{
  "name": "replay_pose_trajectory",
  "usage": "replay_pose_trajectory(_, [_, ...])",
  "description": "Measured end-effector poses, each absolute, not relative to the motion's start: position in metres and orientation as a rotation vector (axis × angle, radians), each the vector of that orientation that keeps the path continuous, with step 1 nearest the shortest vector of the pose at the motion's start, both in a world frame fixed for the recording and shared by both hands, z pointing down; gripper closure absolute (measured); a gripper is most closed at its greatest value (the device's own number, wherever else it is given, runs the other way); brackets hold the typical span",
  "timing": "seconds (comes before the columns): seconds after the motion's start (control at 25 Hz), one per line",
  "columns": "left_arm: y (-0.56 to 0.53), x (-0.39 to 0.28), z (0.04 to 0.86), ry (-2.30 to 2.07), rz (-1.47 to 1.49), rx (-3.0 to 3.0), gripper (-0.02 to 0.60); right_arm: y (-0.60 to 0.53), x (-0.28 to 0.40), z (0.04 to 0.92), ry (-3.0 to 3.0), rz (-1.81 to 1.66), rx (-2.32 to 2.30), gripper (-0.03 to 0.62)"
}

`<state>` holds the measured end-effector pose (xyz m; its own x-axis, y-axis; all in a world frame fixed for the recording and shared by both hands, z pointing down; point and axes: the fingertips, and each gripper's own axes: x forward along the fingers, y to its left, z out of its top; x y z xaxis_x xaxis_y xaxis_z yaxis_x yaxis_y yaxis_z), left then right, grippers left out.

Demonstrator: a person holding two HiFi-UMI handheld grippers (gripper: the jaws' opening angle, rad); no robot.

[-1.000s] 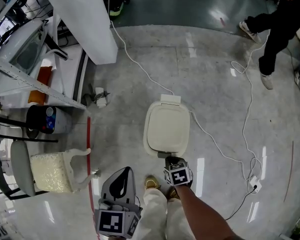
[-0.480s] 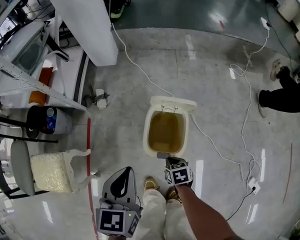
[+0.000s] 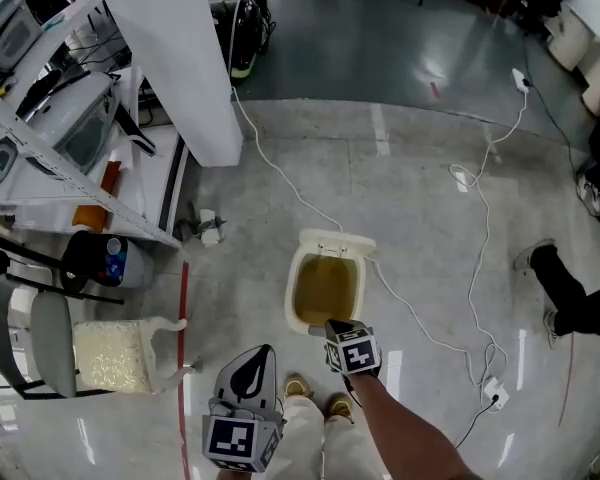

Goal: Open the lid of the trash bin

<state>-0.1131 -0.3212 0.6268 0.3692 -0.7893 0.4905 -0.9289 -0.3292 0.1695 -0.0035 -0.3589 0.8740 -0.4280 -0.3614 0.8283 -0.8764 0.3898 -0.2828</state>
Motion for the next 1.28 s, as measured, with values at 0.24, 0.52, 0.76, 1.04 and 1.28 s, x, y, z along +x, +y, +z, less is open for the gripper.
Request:
replay_pose_trajectory(0.24, [-0.320,-0.109,0.560,-1.514,0.398,2.306,0.588,-0.400,-0.003,0.767,-2.067,0.881,1.113,0.560])
replay_pose_trajectory(0.52, [-0.319,-0.104,0.483,-1.534,0.313,2.337,0.588,-0.442,0.000,0.640,-2.218,0.750,1.207,0.560])
replay_pose_trajectory(0.76, [-0.308,-0.093,0.434,-1.530,0.265,2.377,0.588,-0.434,-0.004,0.537,-2.388,0.596,1.232,0.560])
replay_pose_trajectory(1.04, [-0.308,-0.083,0.398,-1.511,0.217,2.444,0.588,-0.415,0.004,0.419,-2.604,0.365,1.316,0.560])
replay_pose_trajectory(1.28, [-0.302,-0.075,0.371,-1.493,0.174,2.502,0.588,-0.368,0.019,0.318,-2.751,0.118,1.379,0.560])
